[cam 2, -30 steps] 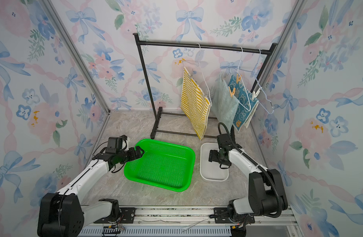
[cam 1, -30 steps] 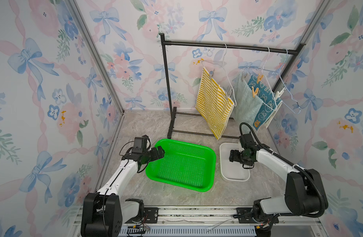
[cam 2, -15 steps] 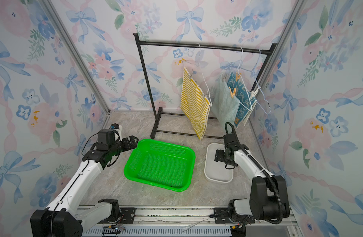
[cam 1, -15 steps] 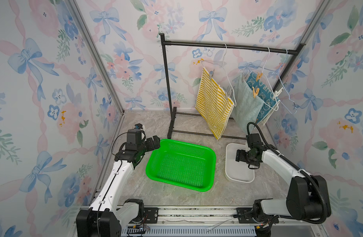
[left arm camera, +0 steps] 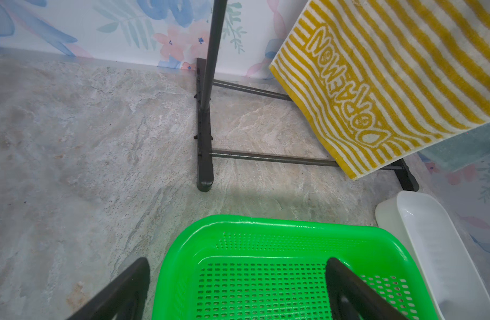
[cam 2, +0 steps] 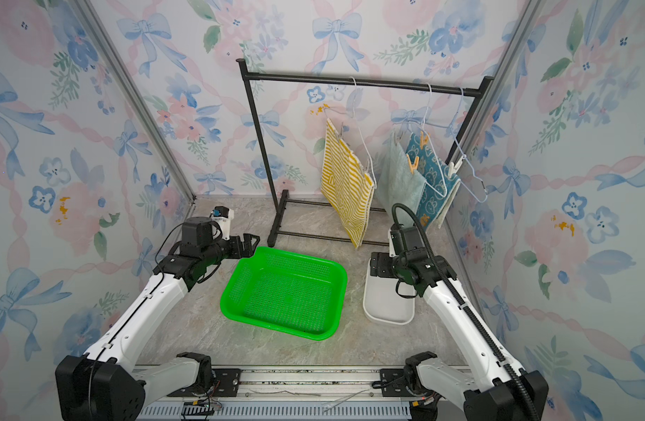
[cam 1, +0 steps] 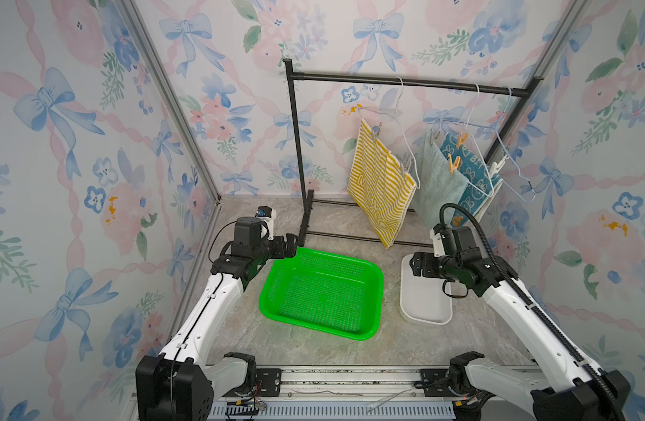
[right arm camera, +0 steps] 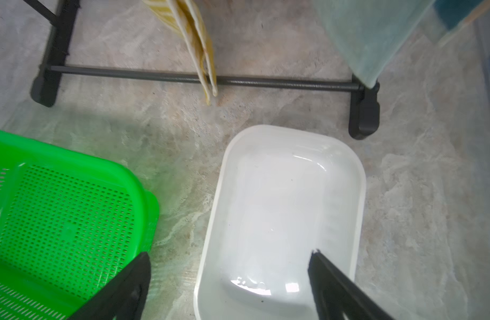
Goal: Remove the clothespins securing towels to the hanger
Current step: Adjust the storage box at the center of the board, then pick up the hanger from the clothesline.
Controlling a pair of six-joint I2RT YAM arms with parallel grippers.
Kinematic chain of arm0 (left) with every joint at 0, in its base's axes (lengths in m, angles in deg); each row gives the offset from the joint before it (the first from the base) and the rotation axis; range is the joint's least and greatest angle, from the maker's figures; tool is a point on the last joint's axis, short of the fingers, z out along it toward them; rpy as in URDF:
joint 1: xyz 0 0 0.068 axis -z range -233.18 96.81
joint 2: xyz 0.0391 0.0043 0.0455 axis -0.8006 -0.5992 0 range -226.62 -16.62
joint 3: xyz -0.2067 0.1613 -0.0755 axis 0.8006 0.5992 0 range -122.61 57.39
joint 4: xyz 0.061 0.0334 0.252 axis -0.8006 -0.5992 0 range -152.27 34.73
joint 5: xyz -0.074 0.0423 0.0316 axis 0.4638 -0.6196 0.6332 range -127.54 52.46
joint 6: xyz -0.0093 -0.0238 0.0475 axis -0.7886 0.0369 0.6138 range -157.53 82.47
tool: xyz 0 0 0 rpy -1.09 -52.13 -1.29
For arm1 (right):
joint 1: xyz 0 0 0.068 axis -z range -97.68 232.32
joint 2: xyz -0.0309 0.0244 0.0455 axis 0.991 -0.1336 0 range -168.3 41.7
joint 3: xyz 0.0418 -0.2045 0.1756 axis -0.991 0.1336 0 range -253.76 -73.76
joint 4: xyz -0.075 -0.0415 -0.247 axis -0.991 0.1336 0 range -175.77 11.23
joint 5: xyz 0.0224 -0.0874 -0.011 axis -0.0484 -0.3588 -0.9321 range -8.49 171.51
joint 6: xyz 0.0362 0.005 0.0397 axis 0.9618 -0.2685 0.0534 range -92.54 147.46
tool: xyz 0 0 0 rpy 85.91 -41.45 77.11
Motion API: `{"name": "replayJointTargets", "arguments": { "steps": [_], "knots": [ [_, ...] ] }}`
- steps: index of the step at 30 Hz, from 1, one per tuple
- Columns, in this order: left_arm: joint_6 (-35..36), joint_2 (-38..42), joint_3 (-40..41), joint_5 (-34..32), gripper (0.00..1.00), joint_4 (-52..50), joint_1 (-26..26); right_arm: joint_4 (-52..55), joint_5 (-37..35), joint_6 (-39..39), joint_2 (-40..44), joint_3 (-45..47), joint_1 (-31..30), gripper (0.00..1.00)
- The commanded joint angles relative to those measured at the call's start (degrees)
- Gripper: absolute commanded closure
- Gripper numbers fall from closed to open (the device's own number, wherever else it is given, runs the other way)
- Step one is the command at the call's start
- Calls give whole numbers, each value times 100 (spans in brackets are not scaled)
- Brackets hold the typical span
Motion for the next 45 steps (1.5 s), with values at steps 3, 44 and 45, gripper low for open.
{"name": "replayJointTargets", "arguments": {
  "steps": [3, 44, 45],
  "knots": [
    [853, -89, -244, -288, 2, 405, 276, 732, 98, 84, 68, -1162, -240, 9],
    [2190, 2115, 2380, -357, 2, 2605, 389, 1208, 1542, -903, -4424, -7579, 674, 57],
    [2189, 2105, 2371, -358, 2, 2598, 389, 1265, 1545, -904, -4511, -7693, 668, 61]
  ]
}}
